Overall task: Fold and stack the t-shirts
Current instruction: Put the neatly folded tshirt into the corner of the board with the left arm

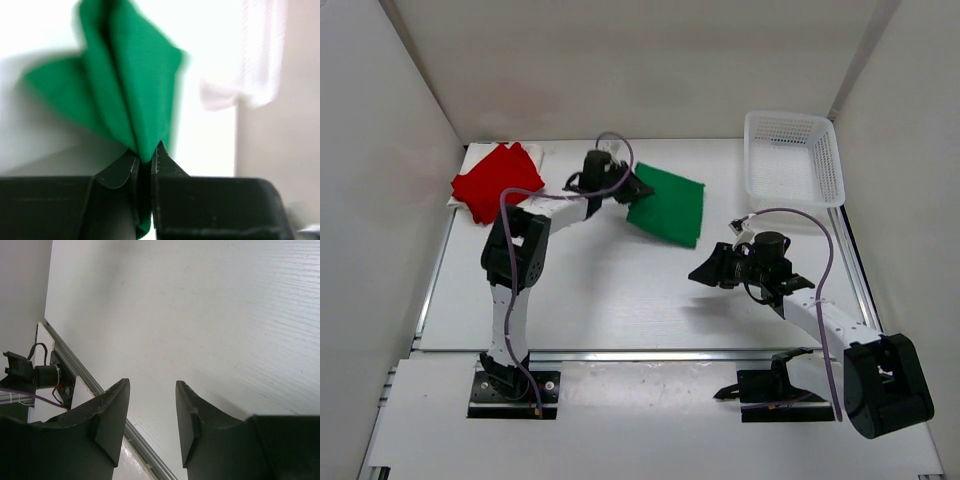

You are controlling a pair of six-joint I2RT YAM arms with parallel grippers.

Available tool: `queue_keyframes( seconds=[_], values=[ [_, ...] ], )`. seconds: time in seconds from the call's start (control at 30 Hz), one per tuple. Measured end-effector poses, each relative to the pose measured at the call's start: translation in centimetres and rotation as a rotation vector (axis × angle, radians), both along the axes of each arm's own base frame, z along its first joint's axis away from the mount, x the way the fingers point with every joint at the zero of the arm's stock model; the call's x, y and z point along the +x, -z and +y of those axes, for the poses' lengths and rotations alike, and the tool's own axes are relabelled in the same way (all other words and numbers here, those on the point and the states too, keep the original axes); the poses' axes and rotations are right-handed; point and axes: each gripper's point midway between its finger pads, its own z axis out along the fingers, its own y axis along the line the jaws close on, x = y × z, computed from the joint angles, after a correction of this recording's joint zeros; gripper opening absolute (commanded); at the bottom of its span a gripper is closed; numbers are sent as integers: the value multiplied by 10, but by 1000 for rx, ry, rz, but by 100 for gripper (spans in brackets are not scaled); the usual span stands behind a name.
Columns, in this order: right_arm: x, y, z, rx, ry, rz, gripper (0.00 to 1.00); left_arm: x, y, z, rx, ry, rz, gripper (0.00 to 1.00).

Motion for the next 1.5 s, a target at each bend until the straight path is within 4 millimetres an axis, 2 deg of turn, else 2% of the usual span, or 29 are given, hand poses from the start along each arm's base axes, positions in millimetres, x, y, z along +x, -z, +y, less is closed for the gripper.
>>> queue_keyframes(
  seconds=[0.1, 0.17, 0.23, 0.3, 0.33, 0.37, 0.4, 0.43, 0.47, 0.5, 0.53, 0.57, 0.63, 0.73, 0.8, 0.87, 0.93, 0.97, 1.0, 1.1, 1.17, 1.27, 1.33, 1.37, 1.4, 1.43, 1.5],
  values=[
    [0, 2, 1, 9, -6, 12, 40, 47, -64, 24, -48, -51, -110, 0],
    [-1, 6, 1, 9, -11, 29, 40, 77, -104, 61, -70, -118, -185, 0],
    [-2, 9, 2, 9, -17, 42, 40, 98, -133, 117, -78, -211, -238, 0],
    [-3, 10, 3, 11, -23, 48, 40, 110, -149, 188, -76, -330, -264, 0],
    [-3, 10, 3, 11, -25, 50, 39, 111, -151, 231, -73, -404, -270, 9],
    [-4, 10, 4, 13, -29, 51, 39, 109, -150, 268, -72, -473, -269, 27],
    [-5, 9, 6, 13, -38, 51, 40, 105, -146, 303, -70, -538, -267, 41],
    [-7, 9, 8, 13, -46, 50, 39, 98, -137, 342, -66, -614, -254, 89],
    [-10, 9, 11, 14, -60, 50, 39, 90, -124, 380, -63, -693, -239, 99],
    [-13, 9, 14, 15, -75, 51, 39, 78, -107, 414, -68, -769, -207, 99],
    [-16, 9, 17, 14, -89, 52, 40, 66, -87, 441, -77, -830, -168, 99],
    [-19, 10, 20, 13, -105, 54, 41, 50, -63, 463, -87, -891, -113, 99],
    [-24, 9, 25, 12, -127, 53, 43, 21, -19, 483, -104, -967, 0, 98],
    [-31, 9, 30, 10, -151, 46, 51, -7, 22, 475, -108, -986, 119, 98],
    [-34, 9, 32, 2, -155, 42, 57, -17, 31, 460, -104, -967, 154, 98],
    [-38, 10, 35, -10, -165, 38, 65, -28, 26, 446, -102, -951, 153, 99],
    [-43, 10, 40, -24, -177, 33, 66, -44, 16, 433, -98, -941, 137, 99],
    [-47, 11, 42, -31, -186, 28, 85, -52, 8, 427, -97, -938, 121, 99],
    [-50, 12, 45, -39, -192, 28, 99, -59, 2, 421, -92, -933, 103, 99],
    [-62, 18, 50, -73, -215, 24, 99, -77, -13, 401, -47, -903, 60, 99],
    [-69, 24, 51, -102, -223, 37, 99, -82, -19, 366, 19, -821, 35, 98],
    [-76, 32, 49, -148, -219, 54, 99, -94, -31, 270, 126, -568, -33, 99],
    [-78, 34, 45, -170, -208, 54, 99, -117, -37, 203, 166, -371, -77, 99],
    [-79, 33, 43, -175, -201, 48, 99, -130, -37, 179, 175, -292, -87, 98],
    [-78, 32, 41, -176, -192, 40, 99, -144, -36, 161, 181, -225, -94, 99],
    [-78, 30, 39, -175, -184, 32, 99, -156, -32, 152, 183, -185, -92, 99],
    [-76, 28, 34, -173, -165, 19, 100, -178, -17, 151, 194, -148, -62, 99]
  ],
)
